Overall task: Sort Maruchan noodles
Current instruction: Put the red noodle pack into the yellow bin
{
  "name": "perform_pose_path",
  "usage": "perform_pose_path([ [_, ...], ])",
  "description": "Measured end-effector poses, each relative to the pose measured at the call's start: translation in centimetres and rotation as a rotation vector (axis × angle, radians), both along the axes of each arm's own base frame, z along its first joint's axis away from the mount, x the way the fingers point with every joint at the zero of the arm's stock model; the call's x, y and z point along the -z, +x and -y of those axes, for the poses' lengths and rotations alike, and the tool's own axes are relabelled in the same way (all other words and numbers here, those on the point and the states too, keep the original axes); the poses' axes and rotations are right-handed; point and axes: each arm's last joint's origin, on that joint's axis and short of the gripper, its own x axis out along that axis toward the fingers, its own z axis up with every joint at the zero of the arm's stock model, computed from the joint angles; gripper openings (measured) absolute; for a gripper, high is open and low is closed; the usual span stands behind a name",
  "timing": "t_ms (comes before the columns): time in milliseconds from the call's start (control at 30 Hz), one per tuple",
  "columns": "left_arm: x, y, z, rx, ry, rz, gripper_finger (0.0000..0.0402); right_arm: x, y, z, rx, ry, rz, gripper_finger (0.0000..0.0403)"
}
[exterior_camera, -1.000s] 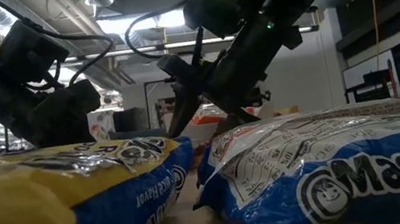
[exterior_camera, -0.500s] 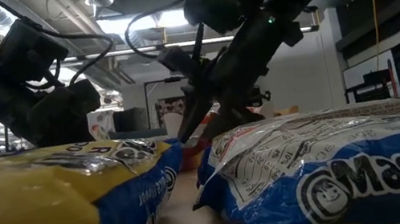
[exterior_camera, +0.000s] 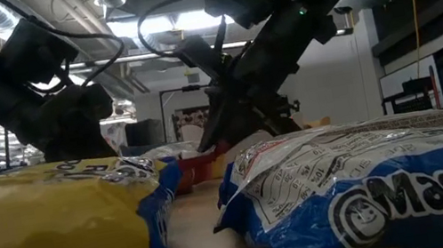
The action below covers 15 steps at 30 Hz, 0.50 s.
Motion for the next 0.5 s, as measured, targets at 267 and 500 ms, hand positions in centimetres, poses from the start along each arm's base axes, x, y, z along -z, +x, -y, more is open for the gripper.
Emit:
perform_pose_path([
  [267, -1.1, -0.3, -1.2, -0.016, -0.032, 0.036, 0.0140, -2.3, 0.5, 0.1, 0.000, -0.002, 0.074, 0.0002],
  [500, -2.7, -0.8, -1.8, -0.034, -0.068, 0.106, 0.0140, -4.8, 0.0, 0.3, 0.013, -0.014, 0.121, 0.0000],
])
